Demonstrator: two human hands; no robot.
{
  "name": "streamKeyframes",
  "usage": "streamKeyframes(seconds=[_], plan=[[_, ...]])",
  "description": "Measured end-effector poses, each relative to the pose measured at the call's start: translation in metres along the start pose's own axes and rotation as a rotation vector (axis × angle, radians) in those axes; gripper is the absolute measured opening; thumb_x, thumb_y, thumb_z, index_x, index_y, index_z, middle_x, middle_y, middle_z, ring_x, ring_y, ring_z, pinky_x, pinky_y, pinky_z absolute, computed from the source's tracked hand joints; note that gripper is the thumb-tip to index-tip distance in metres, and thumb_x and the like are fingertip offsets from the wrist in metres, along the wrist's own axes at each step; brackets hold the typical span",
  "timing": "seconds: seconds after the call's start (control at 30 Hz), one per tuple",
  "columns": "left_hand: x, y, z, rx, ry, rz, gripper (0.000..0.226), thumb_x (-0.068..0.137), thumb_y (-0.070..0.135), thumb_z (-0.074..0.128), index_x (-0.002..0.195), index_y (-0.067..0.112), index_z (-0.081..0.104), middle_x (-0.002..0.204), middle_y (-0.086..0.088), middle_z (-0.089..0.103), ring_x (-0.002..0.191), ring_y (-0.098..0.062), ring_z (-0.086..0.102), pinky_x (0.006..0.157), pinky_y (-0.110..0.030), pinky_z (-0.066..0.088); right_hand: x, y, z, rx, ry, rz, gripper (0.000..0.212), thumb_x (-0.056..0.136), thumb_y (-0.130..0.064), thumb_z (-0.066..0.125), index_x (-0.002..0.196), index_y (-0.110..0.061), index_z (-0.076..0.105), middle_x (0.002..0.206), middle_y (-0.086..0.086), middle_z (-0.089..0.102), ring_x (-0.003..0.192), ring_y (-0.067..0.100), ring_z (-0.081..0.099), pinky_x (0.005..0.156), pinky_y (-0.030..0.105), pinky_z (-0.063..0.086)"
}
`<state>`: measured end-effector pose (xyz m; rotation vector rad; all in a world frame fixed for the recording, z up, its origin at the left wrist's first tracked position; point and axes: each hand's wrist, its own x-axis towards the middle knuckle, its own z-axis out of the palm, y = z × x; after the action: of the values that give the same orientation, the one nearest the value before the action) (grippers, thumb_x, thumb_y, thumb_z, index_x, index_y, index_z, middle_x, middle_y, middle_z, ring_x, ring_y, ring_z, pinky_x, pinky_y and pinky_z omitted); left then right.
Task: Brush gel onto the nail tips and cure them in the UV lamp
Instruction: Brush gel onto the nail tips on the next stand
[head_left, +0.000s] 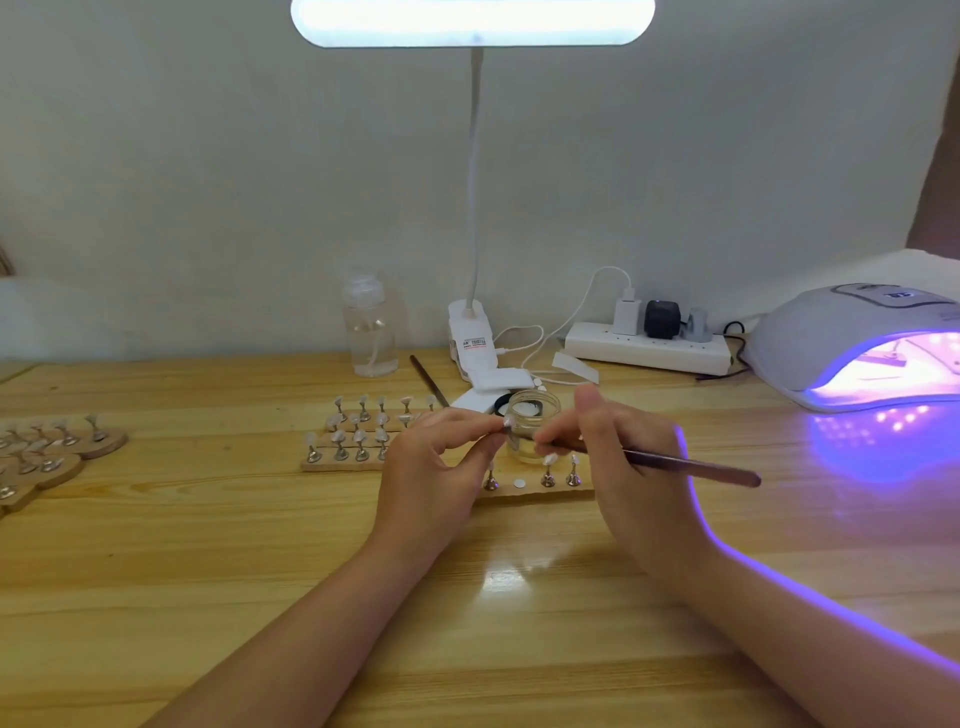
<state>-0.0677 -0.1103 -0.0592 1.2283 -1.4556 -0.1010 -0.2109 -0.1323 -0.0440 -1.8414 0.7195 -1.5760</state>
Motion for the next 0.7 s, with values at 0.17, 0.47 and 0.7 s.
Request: streamKeyframes(seconds=[0.17, 0.47, 0.7], plan=[[0.0001, -0.0014, 0.0001, 0.004, -0.007, 0.001, 0.023, 0.075, 0.004, 0.07, 0.088, 0.023, 0.07, 0.081, 0.023, 0.062, 0.086, -0.001, 0.06, 0.077, -0.003, 0.038, 0.0015, -0.0006, 0.0, -0.015, 0.033, -0.048, 0.038, 0.087, -0.044, 0.038, 0.067, -0.028, 0.066, 0.07, -0.009, 0.069, 0.069, 0.007, 0.066, 0.068, 0.026, 0.053], [-0.0005, -0.0003, 0.0001, -0.009, -0.008, -0.001, 0.024, 0.074, 0.004, 0.071, 0.084, 0.026, 0.07, 0.079, 0.022, 0.062, 0.081, 0.01, 0.055, 0.071, -0.002, 0.036, 0.0034, 0.0006, -0.0006, 0.006, 0.04, -0.009, 0.033, 0.089, -0.038, 0.045, 0.065, -0.028, 0.067, 0.069, -0.008, 0.069, 0.068, 0.005, 0.065, 0.068, 0.021, 0.052], [-0.0004, 0.0018, -0.002, -0.026, 0.008, -0.026, 0.023, 0.072, 0.007, 0.073, 0.075, 0.029, 0.068, 0.08, 0.015, 0.065, 0.081, 0.006, 0.055, 0.07, -0.002, 0.035, 0.0003, 0.002, -0.0016, 0.148, 0.083, 0.075, 0.045, 0.088, -0.033, 0.04, 0.057, -0.013, 0.066, 0.054, 0.001, 0.066, 0.052, 0.011, 0.062, 0.056, 0.016, 0.047]])
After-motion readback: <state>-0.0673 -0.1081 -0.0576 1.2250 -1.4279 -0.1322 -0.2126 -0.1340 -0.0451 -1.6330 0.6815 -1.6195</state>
